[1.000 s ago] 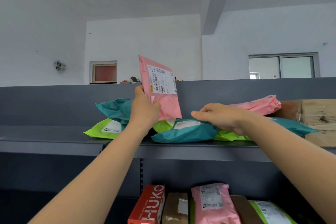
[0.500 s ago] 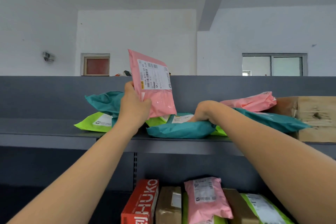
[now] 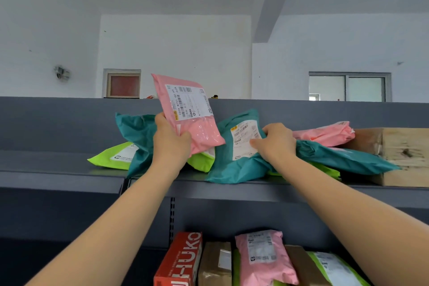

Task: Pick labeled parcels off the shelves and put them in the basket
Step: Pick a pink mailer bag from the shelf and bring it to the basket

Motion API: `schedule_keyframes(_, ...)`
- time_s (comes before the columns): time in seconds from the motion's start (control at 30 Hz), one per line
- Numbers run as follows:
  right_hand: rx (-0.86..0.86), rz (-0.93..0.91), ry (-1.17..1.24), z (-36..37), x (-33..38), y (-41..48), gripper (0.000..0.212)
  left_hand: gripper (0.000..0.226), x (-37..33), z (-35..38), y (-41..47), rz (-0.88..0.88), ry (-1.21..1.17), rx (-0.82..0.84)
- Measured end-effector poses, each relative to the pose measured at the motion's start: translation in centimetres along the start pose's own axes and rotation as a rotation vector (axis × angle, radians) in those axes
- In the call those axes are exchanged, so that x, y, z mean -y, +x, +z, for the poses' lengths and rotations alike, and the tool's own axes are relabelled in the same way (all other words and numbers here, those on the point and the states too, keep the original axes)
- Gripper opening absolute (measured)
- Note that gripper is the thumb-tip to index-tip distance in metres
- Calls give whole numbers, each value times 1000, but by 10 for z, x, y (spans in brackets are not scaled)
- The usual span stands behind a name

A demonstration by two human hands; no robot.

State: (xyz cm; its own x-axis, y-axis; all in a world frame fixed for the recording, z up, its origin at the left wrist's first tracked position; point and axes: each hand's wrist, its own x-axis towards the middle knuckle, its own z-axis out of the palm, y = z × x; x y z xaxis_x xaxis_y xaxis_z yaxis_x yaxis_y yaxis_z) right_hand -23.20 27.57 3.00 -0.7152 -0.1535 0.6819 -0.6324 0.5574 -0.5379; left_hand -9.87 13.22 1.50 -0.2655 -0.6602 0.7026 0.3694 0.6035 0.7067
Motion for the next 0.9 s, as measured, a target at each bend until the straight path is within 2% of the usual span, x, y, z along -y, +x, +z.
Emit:
schedule_keyframes(0.07,-46,-35,21,-1,-4,-1,19,46,1,2,-1,-7,-33,-20)
schedule_keyframes(0.27,-81,-39,61,2,-7,-1,25,85,-1,6,-9,12,-90,1)
schedule_keyframes(0.43,13,-10,68,5,-7,4,26,89,-6,7,-14,26,-112,-36)
schedule_keyframes(0.53,161,-6,-90,9,0,5,31,96,-7,8,-13,42,-103,-34)
schedule_keyframes(0.63,175,-86,-181,4,9,3,27,99,-11,11,-15,47,-110,2)
schedule_keyframes(0.7,151,-171,-98,-7,15,4,12,91,-16,16,-18,-24,-55,27)
schedule_keyframes(0.73,167,-228,-28,-15,18,6,29,88,-18,20,-19,-60,-29,38)
schedule_keyframes(0.8,319,-333,169,-30,24,4,79,81,-23,28,-22,-91,33,57)
schedule_keyframes(0.83,410,-361,258,-35,29,1,93,77,-25,33,-24,-84,56,69)
schedule_keyframes(0.9,533,-420,317,-37,33,-2,101,68,-31,41,-29,-68,58,103)
